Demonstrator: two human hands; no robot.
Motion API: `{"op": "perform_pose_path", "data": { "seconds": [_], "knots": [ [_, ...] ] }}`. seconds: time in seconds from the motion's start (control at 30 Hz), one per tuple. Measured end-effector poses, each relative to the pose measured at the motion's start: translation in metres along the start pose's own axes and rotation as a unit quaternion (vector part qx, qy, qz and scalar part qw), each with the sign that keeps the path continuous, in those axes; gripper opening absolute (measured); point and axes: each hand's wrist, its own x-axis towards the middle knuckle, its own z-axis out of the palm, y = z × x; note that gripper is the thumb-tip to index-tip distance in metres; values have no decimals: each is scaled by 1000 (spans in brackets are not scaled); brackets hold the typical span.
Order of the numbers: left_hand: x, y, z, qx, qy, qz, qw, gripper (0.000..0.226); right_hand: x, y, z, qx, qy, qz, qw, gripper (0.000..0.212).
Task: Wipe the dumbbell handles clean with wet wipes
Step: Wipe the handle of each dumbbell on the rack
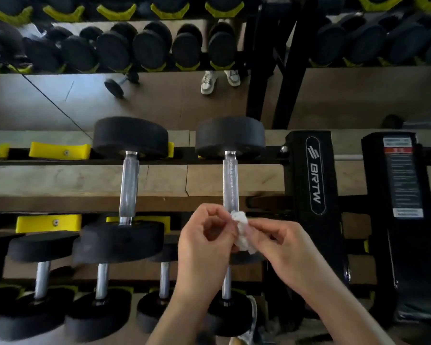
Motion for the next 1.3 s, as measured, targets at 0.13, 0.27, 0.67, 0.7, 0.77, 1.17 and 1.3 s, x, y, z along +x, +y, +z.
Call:
{"op": "perform_pose_path", "data": {
  "seconds": [0.13,0.27,0.67,0.7,0.77,1.17,1.3],
  "knots": [
    [27,-13,-3,20,-41,8,999,11,31,9,-8,-67,29,-36,997,17],
    [43,-39,-13,141,-14,51,989,20,65,18,-19,-142,139,-47,979,19],
    [47,-76,-21,175,-15,80,981,21,96,40,-24,-301,-57,-13,952,9],
    [46,-77,-20,171,-10,78,982,21,98,39,-23,-295,-35,-32,954,10],
    [45,-78,-19,153,1,69,986,21,104,35,-20,-271,55,-97,956,13],
    [45,-75,-20,153,-30,57,986,18,107,33,-10,-299,24,-19,954,13],
    [57,-66,-26,201,-92,69,973,20,108,37,-6,-247,70,-65,964,13]
  ]
}}
